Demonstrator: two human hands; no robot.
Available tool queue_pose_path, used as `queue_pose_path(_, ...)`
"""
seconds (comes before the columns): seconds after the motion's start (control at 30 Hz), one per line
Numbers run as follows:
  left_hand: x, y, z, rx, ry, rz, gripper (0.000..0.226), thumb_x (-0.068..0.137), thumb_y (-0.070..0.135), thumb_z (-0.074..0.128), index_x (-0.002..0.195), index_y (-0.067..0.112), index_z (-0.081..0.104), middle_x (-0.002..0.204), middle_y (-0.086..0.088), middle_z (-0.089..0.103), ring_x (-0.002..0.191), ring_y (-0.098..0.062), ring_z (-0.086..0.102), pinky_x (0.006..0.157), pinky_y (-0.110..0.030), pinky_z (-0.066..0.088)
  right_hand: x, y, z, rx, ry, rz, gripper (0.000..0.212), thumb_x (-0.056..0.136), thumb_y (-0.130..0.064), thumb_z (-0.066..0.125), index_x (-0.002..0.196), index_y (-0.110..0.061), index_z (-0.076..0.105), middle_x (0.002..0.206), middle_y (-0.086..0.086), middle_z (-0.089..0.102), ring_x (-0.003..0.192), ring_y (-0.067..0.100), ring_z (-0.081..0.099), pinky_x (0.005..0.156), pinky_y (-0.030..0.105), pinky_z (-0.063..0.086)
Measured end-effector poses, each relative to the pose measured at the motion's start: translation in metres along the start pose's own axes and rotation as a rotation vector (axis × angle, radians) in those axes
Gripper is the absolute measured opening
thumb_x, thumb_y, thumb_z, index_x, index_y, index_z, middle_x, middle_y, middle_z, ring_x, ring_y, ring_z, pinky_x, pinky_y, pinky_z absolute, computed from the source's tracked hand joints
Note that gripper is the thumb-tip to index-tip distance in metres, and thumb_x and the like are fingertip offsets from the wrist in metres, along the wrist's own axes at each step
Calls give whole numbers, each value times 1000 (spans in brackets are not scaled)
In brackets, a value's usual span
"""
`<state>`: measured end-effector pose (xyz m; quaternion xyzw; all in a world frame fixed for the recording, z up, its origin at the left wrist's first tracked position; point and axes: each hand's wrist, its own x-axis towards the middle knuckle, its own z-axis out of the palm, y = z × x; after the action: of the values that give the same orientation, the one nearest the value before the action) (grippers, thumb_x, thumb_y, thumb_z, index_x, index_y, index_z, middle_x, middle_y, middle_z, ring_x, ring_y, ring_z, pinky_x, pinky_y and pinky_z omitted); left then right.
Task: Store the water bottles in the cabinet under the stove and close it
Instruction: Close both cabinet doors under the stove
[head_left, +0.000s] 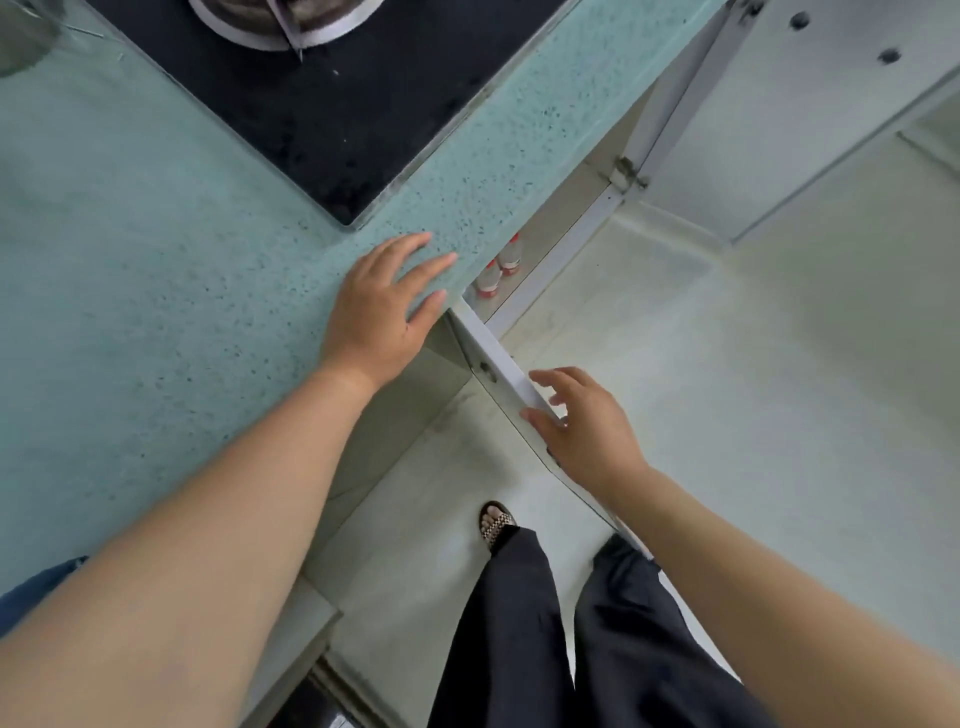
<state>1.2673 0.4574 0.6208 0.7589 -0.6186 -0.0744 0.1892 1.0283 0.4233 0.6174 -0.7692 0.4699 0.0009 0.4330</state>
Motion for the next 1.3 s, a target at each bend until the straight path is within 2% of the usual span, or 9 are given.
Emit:
queue_pose_path(0.1,0,-1,-2,-18,21,-4,35,92,31,49,125,21,58,134,-10,52,123,-28,48,104,-42,37,0,3,7,85,48,33,28,87,-26,61,114,-22,61,109,-8,60,88,12,59,73,38,55)
queue_pose_path(0.27,-1,0,-4,-18,-7,-1,37,92,34,48,126,22,57,136,-8,51,124,-26,47,104,-39,37,0,7,4,-26,70,-3,28,89,-28,58,116,-23,61,108,-8,63,88,14,62,72,24,46)
queue_pose_path(0.4,0,0,-4,-17,-15,-8,38,92,36,45,126,23,57,136,-7,50,125,-25,46,104,-39,37,4,11,-4,-90,107,-13,28,90,-28,57,117,-23,61,108,-7,63,87,19,62,69,29,46)
queue_pose_path(0.77,-2,0,1,0,19,12,38,91,35,48,125,21,58,135,-9,51,123,-27,48,103,-41,39,33,34,-47,-185,248,11,21,84,-38,63,100,-24,67,97,-6,65,88,18,59,63,25,34)
queue_pose_path(0.93,0,2,-1,13,5,3,38,91,36,47,124,20,58,134,-10,51,123,-29,47,103,-42,38,29,44,-62,-238,194,-103,19,85,-28,64,102,-21,69,101,-1,66,93,23,60,68,28,43)
queue_pose_path(1.1,0,3,0,37,10,5,39,90,36,46,123,18,58,133,-12,52,122,-29,47,102,-43,38,6,66,-69,-332,187,-186,19,84,-26,66,102,-20,70,101,0,67,93,26,62,66,28,42)
queue_pose_path(1.2,1,3,-1,57,23,15,39,90,34,47,123,17,58,130,-13,53,120,-30,49,101,-43,40,3,69,-64,-299,176,-206,20,84,-26,65,103,-22,69,100,-2,66,91,25,62,65,31,48)
queue_pose_path(1.3,1,5,0,92,32,16,38,90,33,47,122,15,58,128,-14,54,118,-32,50,100,-44,40,6,77,-62,-240,226,-190,19,83,-27,67,102,-25,69,98,-5,66,88,23,62,63,29,47)
